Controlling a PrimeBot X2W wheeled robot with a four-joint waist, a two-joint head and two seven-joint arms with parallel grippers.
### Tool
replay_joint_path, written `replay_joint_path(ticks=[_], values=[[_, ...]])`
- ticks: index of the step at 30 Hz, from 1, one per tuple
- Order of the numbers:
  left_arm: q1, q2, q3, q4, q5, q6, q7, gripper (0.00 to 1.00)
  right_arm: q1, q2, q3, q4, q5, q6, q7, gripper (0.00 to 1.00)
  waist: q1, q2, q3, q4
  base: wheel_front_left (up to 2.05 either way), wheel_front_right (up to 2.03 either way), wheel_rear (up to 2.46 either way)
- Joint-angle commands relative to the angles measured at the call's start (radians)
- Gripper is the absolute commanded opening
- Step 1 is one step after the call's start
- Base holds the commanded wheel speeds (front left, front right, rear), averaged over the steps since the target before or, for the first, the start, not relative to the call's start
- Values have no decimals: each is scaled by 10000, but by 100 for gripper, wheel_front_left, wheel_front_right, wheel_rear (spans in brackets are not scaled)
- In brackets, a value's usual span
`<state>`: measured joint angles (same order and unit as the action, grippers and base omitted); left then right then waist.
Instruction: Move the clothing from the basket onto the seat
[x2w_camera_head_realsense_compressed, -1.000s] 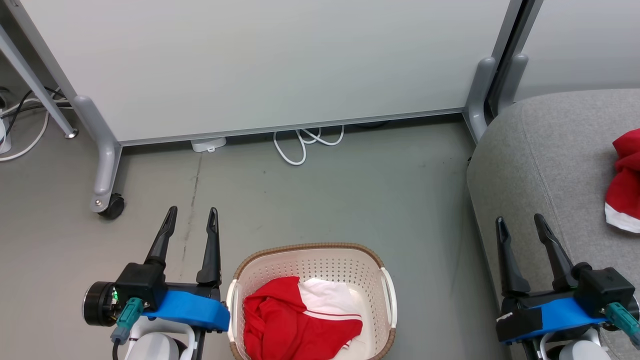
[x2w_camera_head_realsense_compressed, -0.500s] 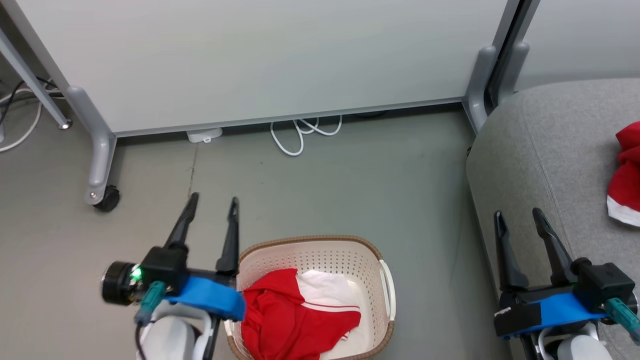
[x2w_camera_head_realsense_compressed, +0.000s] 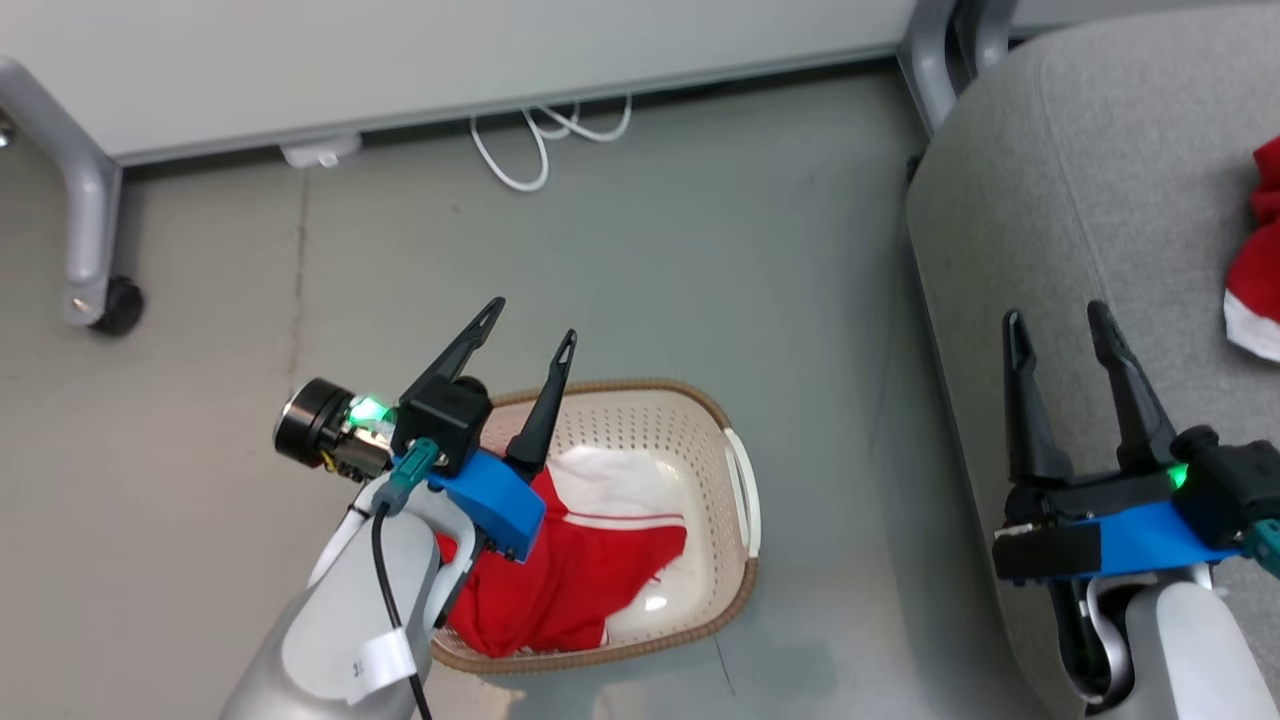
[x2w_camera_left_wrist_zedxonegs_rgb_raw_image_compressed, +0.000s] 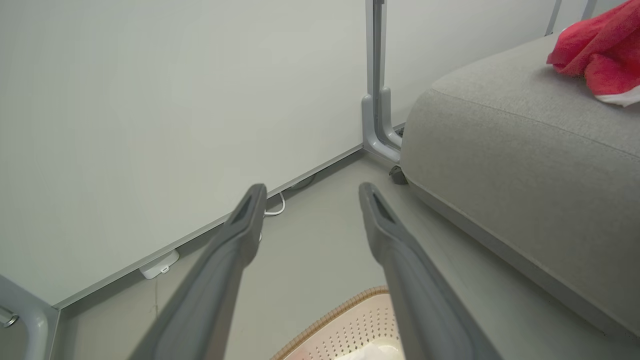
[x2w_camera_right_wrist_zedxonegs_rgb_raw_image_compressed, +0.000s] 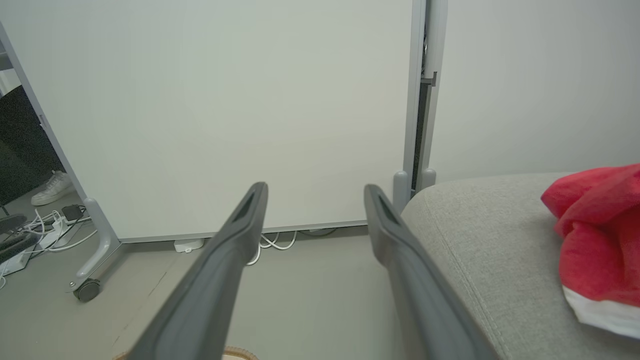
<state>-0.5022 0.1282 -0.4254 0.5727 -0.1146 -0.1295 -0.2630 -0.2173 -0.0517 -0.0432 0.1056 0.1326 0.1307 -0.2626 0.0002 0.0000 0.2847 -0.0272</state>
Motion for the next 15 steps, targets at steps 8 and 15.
replay_joint_path(ticks=[8, 15], values=[[-1811, 517, -1780, 1862, -103, -9, -27, 100, -891, 3, 8, -367, 2, 1, -35, 100, -2, 0, 2091, -826, 0, 0, 0], [-3262, 692, -3658, 3406, -223, -8, -25, 100, -1589, 10, 119, -631, 64, 1, -35, 100, -2, 0, 3379, -1159, 0, 0, 0]])
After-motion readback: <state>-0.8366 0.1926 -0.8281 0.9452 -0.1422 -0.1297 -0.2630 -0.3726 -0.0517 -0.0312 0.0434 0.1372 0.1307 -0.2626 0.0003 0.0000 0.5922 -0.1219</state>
